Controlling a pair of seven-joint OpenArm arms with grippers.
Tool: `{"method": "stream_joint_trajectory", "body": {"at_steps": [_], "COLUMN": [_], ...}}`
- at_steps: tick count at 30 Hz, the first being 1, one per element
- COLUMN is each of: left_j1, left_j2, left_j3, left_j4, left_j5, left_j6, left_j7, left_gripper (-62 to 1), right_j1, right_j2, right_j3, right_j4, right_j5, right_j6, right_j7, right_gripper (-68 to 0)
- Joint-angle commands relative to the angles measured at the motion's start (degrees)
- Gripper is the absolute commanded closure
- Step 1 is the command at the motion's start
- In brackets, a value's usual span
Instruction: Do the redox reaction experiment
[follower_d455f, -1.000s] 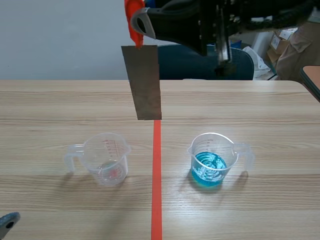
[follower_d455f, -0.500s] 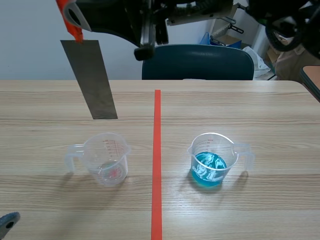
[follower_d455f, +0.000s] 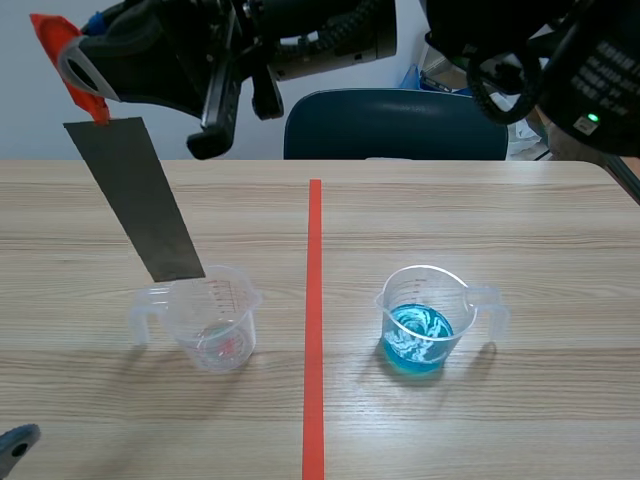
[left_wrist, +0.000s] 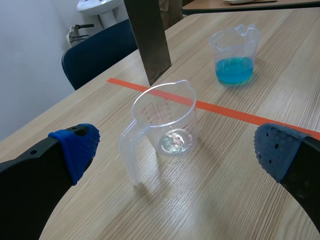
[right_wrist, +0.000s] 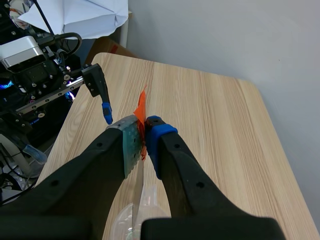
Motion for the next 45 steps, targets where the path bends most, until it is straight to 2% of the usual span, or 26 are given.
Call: {"method": "stream_joint_trajectory", "body": {"at_steps": [1, 11, 45], "left_j1": [0.13, 0.13, 0.15], "left_j2": [0.15, 0.15, 0.15], "left_j3": [-0.63, -0.63, -0.63], "left_j4": [1.18, 1.18, 1.18], "left_j5": [-0.37, -0.35, -0.35], "left_j6": [-0.11, -0.11, -0.11], "left_j7": [-0.87, -0.85, -0.83], "left_gripper": [-62.3, -62.3, -62.3], "right_j1": [1.31, 1.29, 0.85], "right_j2": [-0.02, 0.02, 0.00], "right_j3": [0.66, 0.66, 0.66], "right_j4": [0.31, 0.31, 0.31], "right_j5": [0.76, 0.76, 0.74], "right_j6": [-0.24, -1.09, -1.09], "right_j7": [0.46, -0.35, -0.81], "right_gripper": [-0.6, -0.6, -0.6]}}
